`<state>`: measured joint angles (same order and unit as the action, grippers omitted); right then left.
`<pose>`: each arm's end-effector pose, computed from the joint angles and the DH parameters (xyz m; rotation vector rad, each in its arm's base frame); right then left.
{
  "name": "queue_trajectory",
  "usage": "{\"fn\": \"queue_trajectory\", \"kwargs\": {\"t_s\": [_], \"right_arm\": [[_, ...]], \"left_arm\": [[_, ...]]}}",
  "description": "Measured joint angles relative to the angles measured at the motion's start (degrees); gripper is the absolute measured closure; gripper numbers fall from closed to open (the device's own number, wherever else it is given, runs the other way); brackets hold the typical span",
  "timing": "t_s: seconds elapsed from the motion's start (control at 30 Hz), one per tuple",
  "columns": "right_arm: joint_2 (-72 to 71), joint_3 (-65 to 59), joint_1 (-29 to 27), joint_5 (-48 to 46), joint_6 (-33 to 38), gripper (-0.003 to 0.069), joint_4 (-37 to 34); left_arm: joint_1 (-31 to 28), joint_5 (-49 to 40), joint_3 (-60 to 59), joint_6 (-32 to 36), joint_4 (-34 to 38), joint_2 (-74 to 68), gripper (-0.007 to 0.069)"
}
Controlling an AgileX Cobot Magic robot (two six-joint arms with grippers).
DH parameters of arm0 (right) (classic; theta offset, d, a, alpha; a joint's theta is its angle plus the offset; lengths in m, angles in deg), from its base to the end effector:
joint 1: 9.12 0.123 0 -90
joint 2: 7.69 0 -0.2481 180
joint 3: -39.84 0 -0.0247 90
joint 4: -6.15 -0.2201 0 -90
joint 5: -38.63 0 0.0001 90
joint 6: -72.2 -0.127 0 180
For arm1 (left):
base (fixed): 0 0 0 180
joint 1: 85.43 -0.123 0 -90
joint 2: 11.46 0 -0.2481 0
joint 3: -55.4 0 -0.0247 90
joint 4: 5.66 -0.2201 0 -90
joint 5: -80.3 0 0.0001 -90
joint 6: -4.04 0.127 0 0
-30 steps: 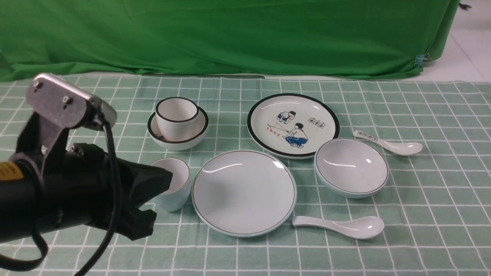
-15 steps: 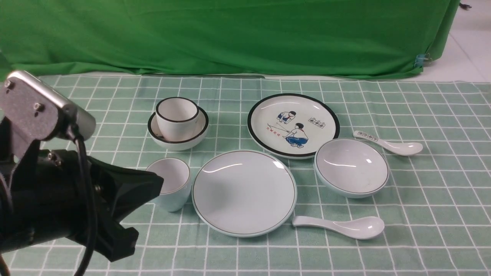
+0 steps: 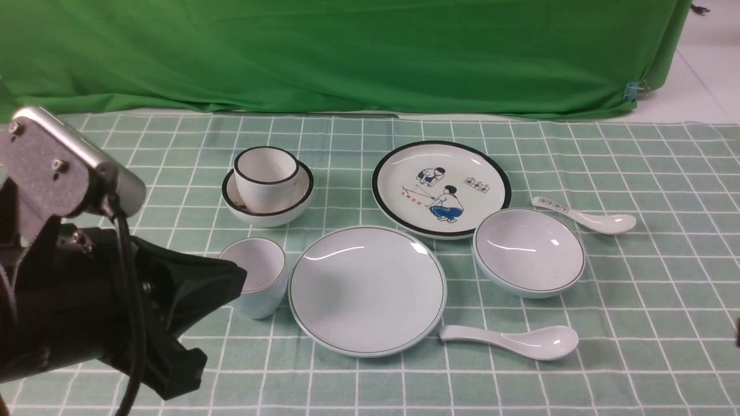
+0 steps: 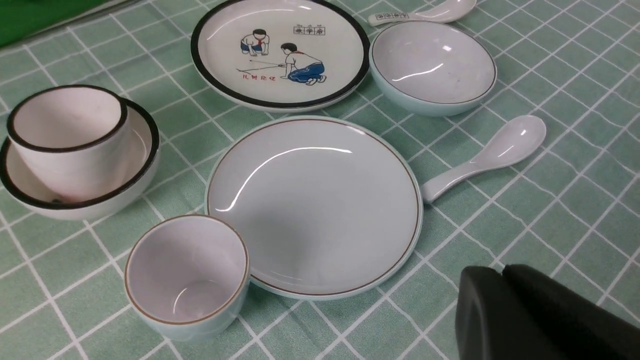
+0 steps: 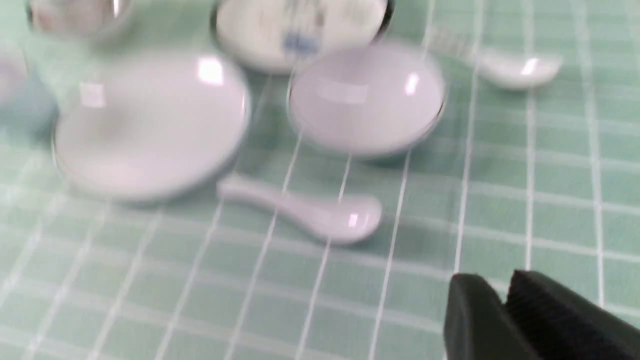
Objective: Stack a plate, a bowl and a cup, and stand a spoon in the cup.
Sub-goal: Use the right arm to grab a blue rice bowl
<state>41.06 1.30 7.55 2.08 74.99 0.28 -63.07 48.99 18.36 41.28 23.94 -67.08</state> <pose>0.1515 0.0535 0.2742 -0.3132 2.1458 0.2527 0.1601 -0.1012 0.2798 0.7594 1.9661 -0.3883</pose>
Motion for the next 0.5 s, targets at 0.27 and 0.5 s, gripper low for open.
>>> {"fn": "queue_trajectory", "kwargs": {"t_s": [0.27, 0.5], "right_arm": [[28.78, 16.26, 5.54, -4.27, 7.28, 0.0446, 0.19], [51.10, 30.41, 11.55, -3.37, 13.61, 0.0260, 0.47]], "left_arm": [[0.00, -4.15, 0.00, 2.86, 1.50, 7.88, 0.0607], [0.00, -8.48, 0.00, 2.99, 0.67, 16.63, 0.0607]]}}
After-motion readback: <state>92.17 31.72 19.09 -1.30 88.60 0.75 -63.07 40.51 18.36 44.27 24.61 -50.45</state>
